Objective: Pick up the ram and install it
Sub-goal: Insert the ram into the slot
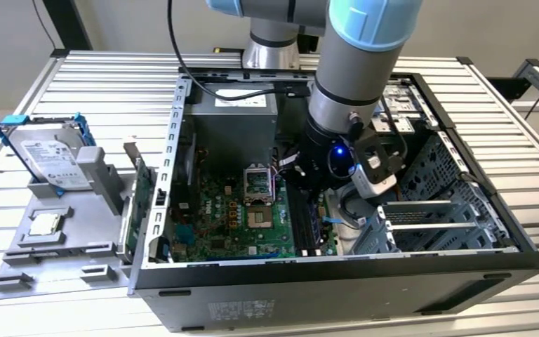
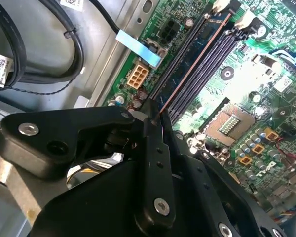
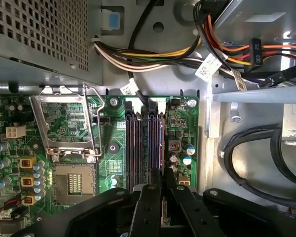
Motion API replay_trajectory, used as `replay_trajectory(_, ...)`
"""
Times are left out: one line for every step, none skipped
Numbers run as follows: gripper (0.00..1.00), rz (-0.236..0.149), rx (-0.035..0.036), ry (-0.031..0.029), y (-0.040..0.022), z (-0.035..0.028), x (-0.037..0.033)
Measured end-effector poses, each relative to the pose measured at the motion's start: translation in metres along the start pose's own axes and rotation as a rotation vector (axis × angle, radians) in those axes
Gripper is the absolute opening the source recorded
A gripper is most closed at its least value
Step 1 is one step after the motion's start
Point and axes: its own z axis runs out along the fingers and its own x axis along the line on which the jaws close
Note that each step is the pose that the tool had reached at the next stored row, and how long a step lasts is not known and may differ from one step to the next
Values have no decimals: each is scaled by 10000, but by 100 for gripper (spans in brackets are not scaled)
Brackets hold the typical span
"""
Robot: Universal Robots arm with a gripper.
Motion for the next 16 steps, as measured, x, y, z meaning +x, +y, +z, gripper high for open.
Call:
replay_trajectory(0,1,1,0,0,0,0)
replay_trajectory(0,1,1,-1,0,0,0)
replay_trajectory(0,2,0,-1,0,0,0)
replay_trajectory(0,2,0,0,0,0,0)
replay_trajectory(0,3,0,-1,0,0,0)
replay_trajectory(0,3,0,-1,0,2,0)
replay_trajectory(0,3,-3,-1,1,13,0)
replay_trajectory(0,3,-3,-2,1,31,-1)
replay_trajectory(0,3,-1,-1,1,47,-1)
replay_trajectory(0,3,-1,0,1,54,-1)
replay_trajectory(0,3,-1,5,1,54,-1)
replay_trajectory(0,3,1,9,1,53,-1)
replay_trajectory(0,3,1,13,1,53,-1)
replay_trajectory(0,3,1,17,1,53,-1)
replay_trajectory(0,3,1,21,1,54,-1)
replay_trajectory(0,3,0,25,1,54,-1)
